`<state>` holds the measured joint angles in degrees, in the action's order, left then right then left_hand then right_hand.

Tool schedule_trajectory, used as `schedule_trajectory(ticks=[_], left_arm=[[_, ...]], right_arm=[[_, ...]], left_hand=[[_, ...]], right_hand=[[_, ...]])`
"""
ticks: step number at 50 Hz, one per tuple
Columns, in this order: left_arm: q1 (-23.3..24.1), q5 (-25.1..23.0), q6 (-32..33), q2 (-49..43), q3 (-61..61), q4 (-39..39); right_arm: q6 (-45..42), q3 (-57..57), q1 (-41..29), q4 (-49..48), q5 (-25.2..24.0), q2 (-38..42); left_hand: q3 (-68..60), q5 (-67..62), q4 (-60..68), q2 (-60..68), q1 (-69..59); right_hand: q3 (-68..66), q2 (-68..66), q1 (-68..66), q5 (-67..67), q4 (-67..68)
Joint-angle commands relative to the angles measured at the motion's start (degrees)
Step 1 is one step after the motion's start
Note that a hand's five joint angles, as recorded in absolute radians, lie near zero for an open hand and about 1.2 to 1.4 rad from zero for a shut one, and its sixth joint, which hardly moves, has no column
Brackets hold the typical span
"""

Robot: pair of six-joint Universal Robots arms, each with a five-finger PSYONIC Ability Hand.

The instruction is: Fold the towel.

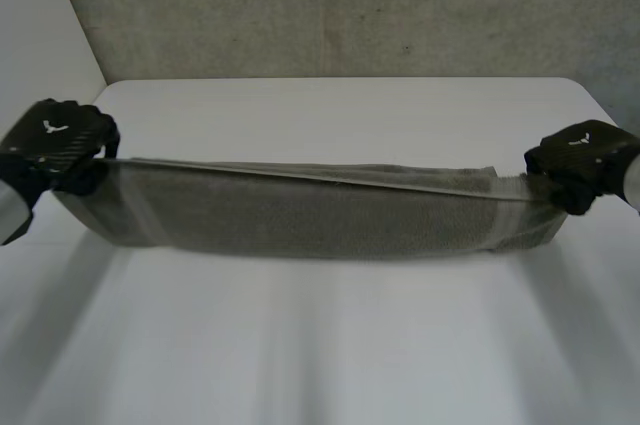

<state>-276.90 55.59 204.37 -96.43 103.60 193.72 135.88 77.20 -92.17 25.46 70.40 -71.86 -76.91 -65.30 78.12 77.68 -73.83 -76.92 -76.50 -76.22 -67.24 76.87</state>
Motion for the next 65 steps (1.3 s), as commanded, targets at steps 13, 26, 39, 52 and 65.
schedule_trajectory(ticks=[13, 26, 39, 52, 65], left_arm=[[8.2, 8.5, 0.1, -36.9, -33.2, 1.0], [10.6, 9.1, 0.1, -47.6, -45.9, 1.0], [12.9, 13.3, 0.0, -44.4, -45.8, 1.0], [12.0, 15.7, -3.2, -25.8, -30.2, 0.5], [12.7, 15.8, -21.4, -15.9, -15.8, 0.9]], right_arm=[[7.5, -21.7, -9.8, -9.8, 11.1, 27.2], [8.7, -34.5, -11.6, -11.7, 14.4, 39.7], [15.4, -35.8, -12.2, -13.2, 19.6, 34.5], [18.2, -17.4, -12.2, -12.5, 17.6, 15.2], [7.9, 2.5, -12.0, -14.4, 17.1, 12.0]], left_hand=[[-3.1, -4.7, 1.9, 2.3, -6.2], [-3.1, -4.7, 1.9, 2.3, -6.2], [65.5, 63.9, -66.7, -66.3, 62.4], [65.0, 63.4, -66.2, -65.8, 61.9], [64.8, 63.2, -66.1, -65.6, 61.8]], right_hand=[[-3.1, -3.5, -3.8, -2.8, 3.1], [12.0, 11.6, 11.3, 12.3, -12.0], [66.9, 66.5, 66.2, 67.2, -66.9], [66.9, 66.5, 66.2, 67.2, -66.9], [66.9, 66.5, 66.2, 67.2, -66.9]])
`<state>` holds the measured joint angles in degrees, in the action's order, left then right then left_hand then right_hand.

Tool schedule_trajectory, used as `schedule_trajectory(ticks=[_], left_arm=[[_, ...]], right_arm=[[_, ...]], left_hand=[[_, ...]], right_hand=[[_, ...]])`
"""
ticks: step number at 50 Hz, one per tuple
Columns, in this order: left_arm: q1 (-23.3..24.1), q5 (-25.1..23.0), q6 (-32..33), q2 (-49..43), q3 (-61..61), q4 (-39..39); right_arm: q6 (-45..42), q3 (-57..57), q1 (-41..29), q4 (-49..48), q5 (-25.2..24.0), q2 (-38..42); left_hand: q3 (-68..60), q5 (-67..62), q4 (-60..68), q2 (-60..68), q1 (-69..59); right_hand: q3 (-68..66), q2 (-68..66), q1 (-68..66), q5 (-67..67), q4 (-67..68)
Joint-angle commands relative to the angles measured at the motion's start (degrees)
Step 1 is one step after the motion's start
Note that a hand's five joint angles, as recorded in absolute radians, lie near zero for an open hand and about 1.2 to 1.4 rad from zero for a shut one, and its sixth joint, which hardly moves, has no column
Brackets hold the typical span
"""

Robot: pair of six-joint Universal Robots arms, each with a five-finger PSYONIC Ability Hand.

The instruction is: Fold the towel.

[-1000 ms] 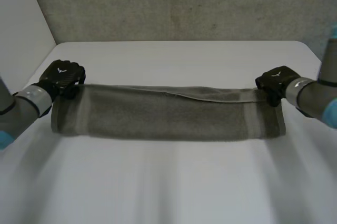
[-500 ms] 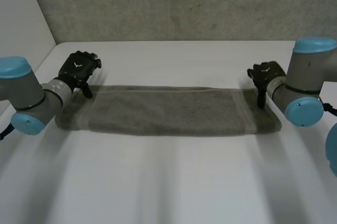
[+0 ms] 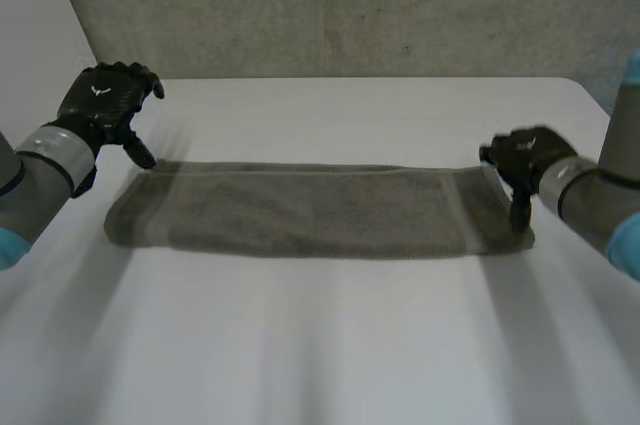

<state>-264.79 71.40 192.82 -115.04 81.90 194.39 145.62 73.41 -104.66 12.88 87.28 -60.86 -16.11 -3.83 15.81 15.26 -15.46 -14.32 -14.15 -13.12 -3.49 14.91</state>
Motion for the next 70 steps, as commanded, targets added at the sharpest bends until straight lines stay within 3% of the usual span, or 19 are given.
schedule_trajectory(ticks=[1, 6, 13, 22, 24, 26, 35, 38, 43, 49, 54, 56, 57, 59, 60, 64, 68, 69, 70], left_arm=[[0.6, 0.0, -9.9, 2.7, 5.9, 0.2], [0.9, -0.1, -15.2, 3.7, 10.5, 1.9], [0.9, 0.5, -16.1, 3.7, 13.5, 6.4], [0.8, 0.5, -16.1, 3.8, 15.9, 8.9], [0.8, 0.5, -16.1, 3.8, 16.3, 9.0], [0.8, 0.5, -16.1, 3.8, 16.4, 9.1], [0.9, 0.4, -16.1, 3.8, 17.1, 9.1], [0.9, 0.4, -16.1, 3.8, 17.2, 9.1], [0.9, 0.5, -16.1, 3.8, 17.3, 9.1], [0.9, 0.5, -16.1, 3.8, 17.3, 9.1], [0.9, 0.5, -16.1, 3.8, 17.3, 9.2], [0.9, 0.5, -16.1, 3.8, 17.3, 9.2], [0.9, 0.5, -16.1, 3.8, 17.3, 9.2], [0.9, 0.5, -16.1, 3.8, 17.3, 9.1], [0.9, 0.5, -16.1, 3.8, 17.3, 9.1], [0.9, 0.5, -16.1, 3.8, 17.4, 9.1], [0.9, 0.5, -16.1, 3.8, 17.5, 9.1], [0.9, 0.5, -16.1, 3.8, 17.6, 9.1], [0.9, 0.5, -16.1, 3.8, 17.7, 9.1]], right_arm=[[-1.9, 7.6, 0.6, -3.8, 0.3, 1.6], [-2.0, 11.7, 0.7, -12.8, 0.3, 2.8], [-2.2, 13.3, 0.8, -19.1, -0.2, 4.3], [-2.2, 13.3, 1.7, -22.3, -0.6, 7.3], [-2.3, 13.0, 2.7, -22.4, -0.9, 8.1], [-2.4, 12.9, 3.0, -22.4, -1.2, 8.0], [-4.6, 14.0, 7.9, -21.4, -3.0, 5.5], [-9.0, 14.6, 12.0, -21.2, -4.0, 4.6], [-24.1, 10.7, 22.3, -18.9, -3.9, 3.6], [-27.0, 5.5, 21.0, -16.6, -2.7, 3.4], [-21.9, 0.5, 10.7, -14.6, 0.2, 1.2], [-18.0, -4.3, -1.0, -14.4, 3.0, 1.4], [-18.0, -4.3, -1.1, -14.4, 3.0, 1.4], [-15.3, -9.1, -13.0, -14.5, 5.6, 3.1], [-15.3, -9.1, -13.0, -14.5, 5.6, 3.1], [-12.7, -15.1, -29.0, -14.5, 7.5, 9.8], [-12.6, -17.5, -35.6, -13.8, 7.6, 15.4], [-12.8, -18.4, -37.0, -12.8, 7.6, 18.0], [-12.6, -19.3, -37.2, -11.2, 7.8, 20.1]], left_hand=[[4.0, 1.8, -3.7, -3.2, 3.4], [4.0, 1.8, -3.7, -3.2, 3.4], [4.2, 1.9, -3.9, -3.4, 3.6], [4.2, 1.9, -3.9, -3.4, 3.6], [4.2, 1.9, -3.9, -3.4, 3.6], [4.4, 2.1, -4.1, -3.5, 3.7], [4.4, 2.1, -4.1, -3.5, 3.7], [4.4, 2.1, -4.1, -3.5, 3.7], [4.5, 2.3, -4.2, -3.7, 3.9], [4.5, 2.3, -4.2, -3.7, 3.9], [4.5, 2.3, -4.2, -3.7, 3.9], [4.5, 2.3, -4.2, -3.7, 3.9], [4.5, 2.3, -4.2, -3.7, 3.9], [4.5, 2.3, -4.2, -3.7, 3.9], [4.5, 2.3, -4.2, -3.7, 3.9], [4.5, 2.3, -4.2, -3.7, 3.9], [4.5, 2.3, -4.2, -3.7, 3.9], [4.7, 2.4, -4.4, -3.9, 4.1], [4.7, 2.4, -4.4, -3.9, 4.1]], right_hand=[[4.3, 4.1, 3.1, 3.5, -4.9], [1.9, 1.7, 0.7, 1.1, -2.5], [-5.9, -6.0, -7.1, -6.7, 5.3], [-41.0, -41.2, -42.2, -41.8, 40.4], [-59.8, -59.9, -61.0, -60.6, 59.2], [-65.6, -65.8, -66.8, -66.4, 65.0], [-65.7, -65.9, -66.9, -66.5, 65.1], [-65.7, -65.9, -66.9, -66.5, 65.1], [-65.7, -65.9, -66.9, -66.5, 65.1], [-65.7, -65.9, -66.9, -66.5, 65.1], [-65.7, -65.9, -66.9, -66.5, 65.1], [-65.7, -65.9, -66.9, -66.5, 65.1], [-65.7, -65.9, -66.9, -66.5, 65.1], [-65.7, -65.9, -66.9, -66.5, 65.1], [-65.7, -65.9, -66.9, -66.5, 65.1], [-65.7, -65.9, -66.9, -66.5, 65.1], [-65.7, -65.9, -66.9, -66.5, 65.1], [-63.1, -63.2, -64.3, -63.9, 62.5], [-28.7, -28.9, -29.9, -29.6, 28.1]])
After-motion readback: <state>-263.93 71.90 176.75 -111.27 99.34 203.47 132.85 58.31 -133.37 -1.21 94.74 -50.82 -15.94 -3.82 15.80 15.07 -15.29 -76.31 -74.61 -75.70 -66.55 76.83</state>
